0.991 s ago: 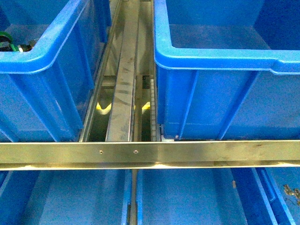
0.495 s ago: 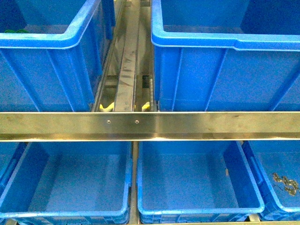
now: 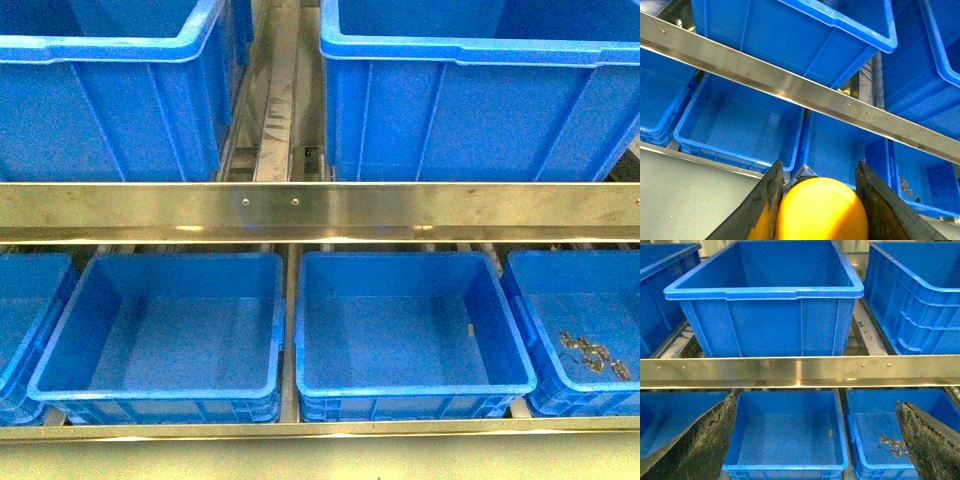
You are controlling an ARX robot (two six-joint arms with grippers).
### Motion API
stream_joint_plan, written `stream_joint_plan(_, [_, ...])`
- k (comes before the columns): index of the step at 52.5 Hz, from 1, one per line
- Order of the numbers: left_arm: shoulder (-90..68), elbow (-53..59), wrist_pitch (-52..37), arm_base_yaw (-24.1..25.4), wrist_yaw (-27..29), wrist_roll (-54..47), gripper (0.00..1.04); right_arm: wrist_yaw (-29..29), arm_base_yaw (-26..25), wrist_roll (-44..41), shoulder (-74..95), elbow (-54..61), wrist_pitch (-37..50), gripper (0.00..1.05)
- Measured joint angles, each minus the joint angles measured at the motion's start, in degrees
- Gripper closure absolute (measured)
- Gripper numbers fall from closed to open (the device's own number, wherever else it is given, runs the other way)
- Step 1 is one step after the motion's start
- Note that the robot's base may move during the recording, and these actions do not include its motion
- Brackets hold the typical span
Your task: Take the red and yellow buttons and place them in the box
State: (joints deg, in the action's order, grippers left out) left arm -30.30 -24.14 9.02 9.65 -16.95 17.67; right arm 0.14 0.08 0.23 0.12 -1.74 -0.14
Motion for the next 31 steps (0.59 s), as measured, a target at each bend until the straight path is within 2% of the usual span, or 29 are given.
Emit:
stream_joint_plan(3, [-0.9, 0.1, -4.4, -1.7, -3.4, 0.8, 0.71, 0.0, 0.0, 0.0, 0.0, 0.0, 0.0, 0.07])
stream_joint_plan(6, [-4.9, -1.0, -13.9, -1.1, -10.0, 4.8, 0.71, 0.0, 0.0, 0.0, -0.1, 0.0, 0.0, 0.07])
stream_joint_plan(8, [-9.9, -2.7, -21.3, -0.5, -12.4, 9.6, 0.71, 0.0, 0.0, 0.0, 0.0, 0.0, 0.0, 0.07])
stream_joint_plan(14, [-21.7, -8.0, -36.7, -0.7, -13.5, 19.0, 0.71, 0.0, 0.0, 0.0, 0.0, 0.0, 0.0, 0.07])
stream_joint_plan(19, [-35.9, -15.9, -49.4, -3.8, -12.7, 28.1, 0.71, 0.0, 0.0, 0.0, 0.0, 0.0, 0.0, 0.07])
stream_joint_plan(31, [-55.7, -33.9, -60.3, -15.3, -13.1, 39.8, 0.71, 0.0, 0.0, 0.0, 0.0, 0.0, 0.0, 0.07])
